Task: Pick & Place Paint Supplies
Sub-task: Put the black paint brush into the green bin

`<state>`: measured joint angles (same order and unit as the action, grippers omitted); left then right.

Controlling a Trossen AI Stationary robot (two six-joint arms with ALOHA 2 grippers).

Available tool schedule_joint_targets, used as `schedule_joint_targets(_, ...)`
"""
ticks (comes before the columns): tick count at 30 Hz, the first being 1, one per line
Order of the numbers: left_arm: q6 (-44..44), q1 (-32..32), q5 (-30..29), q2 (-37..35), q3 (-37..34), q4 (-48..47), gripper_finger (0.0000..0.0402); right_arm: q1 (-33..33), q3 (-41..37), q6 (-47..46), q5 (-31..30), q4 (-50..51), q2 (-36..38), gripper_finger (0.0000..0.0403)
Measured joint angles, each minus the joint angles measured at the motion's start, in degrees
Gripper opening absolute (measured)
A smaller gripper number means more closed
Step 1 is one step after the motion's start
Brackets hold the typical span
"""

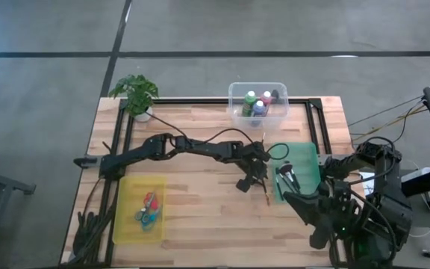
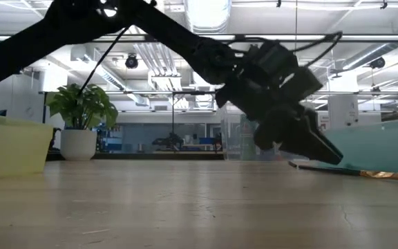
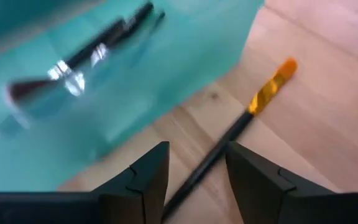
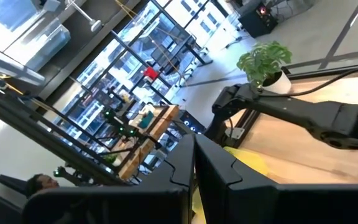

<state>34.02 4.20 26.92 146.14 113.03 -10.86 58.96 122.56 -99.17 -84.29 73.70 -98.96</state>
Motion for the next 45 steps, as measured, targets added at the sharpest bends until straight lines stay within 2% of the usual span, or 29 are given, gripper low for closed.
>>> schedule_joint_targets(8,-4.8,0.8,3.8,2.6,0.4,0.7,0.0169,0.0,0.0,6.5,0.0,-7.8,0.0,0.0013)
schedule_joint_targets(11,-5.4,0.8,4.9,2.5,0.2,-3.2,0.0169,0.0,0.0,10.9,0.0,-12.1,0.0,0.0013)
schedule_joint_targets(22,-6.1,-2.3,5.7,-3.2,-9.4,-9.6,0.0169,0.0,-0.7,31.7,0.0,-30.5,-1.2,0.0013)
schedule_joint_targets(24,-7.7,-3.1,4.2,-4.9,-12.6,-8.6,0.0169,0.0,-0.7,35.1,-0.2,-33.6,-1.8,0.0013)
schedule_joint_targets(28,-13.4,-5.4,-6.4,-7.2,-18.3,-2.5,0.0157,0.0,-0.6,41.4,-1.3,-39.7,-3.2,0.0013)
schedule_joint_targets(31,-19.4,-6.8,-12.6,-7.7,-21.2,2.2,0.0119,0.0,-0.5,44.9,-1.3,-43.5,-4.0,0.0013)
schedule_joint_targets(34,-25.4,-7.8,-16.7,-7.8,-23.6,7.3,0.0057,0.0,-0.5,46.8,-1.4,-46.1,-4.4,0.0013)
schedule_joint_targets(36,-28.7,-8.1,-17.5,-7.8,-24.3,9.4,0.0022,0.0,-0.5,47.0,-1.4,-47.1,-4.8,0.0013)
schedule_joint_targets(37,-30.1,-8.2,-17.5,-7.8,-24.3,9.8,0.0018,0.0,-0.5,47.1,-1.4,-47.6,-4.9,0.0013)
schedule_joint_targets(45,-30.2,-9.9,-15.5,-12.4,-25.2,6.5,0.0017,0.0,-0.5,54.5,-1.3,-53.5,-5.2,0.0013)
